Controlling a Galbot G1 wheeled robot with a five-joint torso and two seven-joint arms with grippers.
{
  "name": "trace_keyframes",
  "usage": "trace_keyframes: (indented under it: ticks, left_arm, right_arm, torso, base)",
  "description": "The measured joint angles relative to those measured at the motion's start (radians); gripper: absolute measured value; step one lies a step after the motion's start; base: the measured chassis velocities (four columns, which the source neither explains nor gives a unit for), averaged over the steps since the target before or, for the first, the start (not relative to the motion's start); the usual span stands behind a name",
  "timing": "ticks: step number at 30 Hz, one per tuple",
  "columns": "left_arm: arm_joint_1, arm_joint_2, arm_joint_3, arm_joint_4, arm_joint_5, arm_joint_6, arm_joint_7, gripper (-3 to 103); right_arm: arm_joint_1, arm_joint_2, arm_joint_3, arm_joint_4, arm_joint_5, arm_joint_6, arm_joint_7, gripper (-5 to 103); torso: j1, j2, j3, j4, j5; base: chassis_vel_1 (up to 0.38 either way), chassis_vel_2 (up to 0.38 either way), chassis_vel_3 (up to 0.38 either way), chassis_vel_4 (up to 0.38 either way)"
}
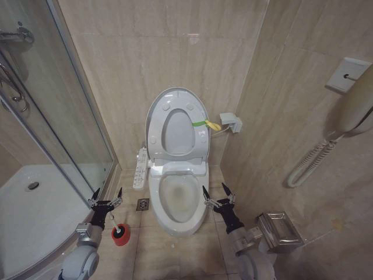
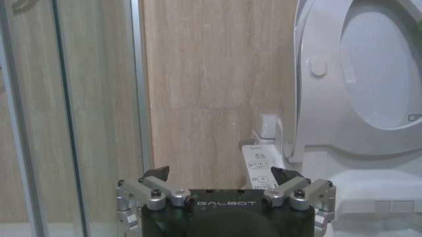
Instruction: Open the toilet lid, clean the toilet bowl with a toilet brush, close the toilet lid, and flush.
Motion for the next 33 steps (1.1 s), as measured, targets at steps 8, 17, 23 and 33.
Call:
trace_keyframes:
  ticks: [8, 17, 23, 33]
  left_arm:
    - [0.000, 0.000, 0.000, 0.000, 0.000, 0.000, 0.000, 100]
    - [0.000, 0.000, 0.000, 0.000, 0.000, 0.000, 0.000, 100]
    - [0.000, 0.000, 0.000, 0.000, 0.000, 0.000, 0.000, 100]
    - [0.000, 0.000, 0.000, 0.000, 0.000, 0.000, 0.000, 100]
  right_arm:
    - [0.072, 0.026, -0.013, -0.066, -0.042, 0.008, 0.003, 100]
    - [0.105, 0.014, -0.002, -0.094, -0.042, 0.008, 0.023, 100]
    - [0.112, 0.011, -0.001, -0.094, -0.043, 0.007, 0.048, 100]
    - [0.131, 0.006, 0.006, -0.107, -0.081, -0.017, 0.144, 100]
  torso:
    - [0.000, 0.000, 0.000, 0.0002, 0.0000]
    - [0.000, 0.000, 0.000, 0.0001, 0.0000]
    - [0.000, 0.000, 0.000, 0.0001, 0.0000]
    - [0.000, 0.000, 0.000, 0.0001, 0.0000]
  base:
    - [0.000, 0.000, 0.000, 0.000]
    - [0.000, 0.000, 0.000, 0.000]
    - [0.000, 0.000, 0.000, 0.000]
    - [0.000, 0.000, 0.000, 0.000]
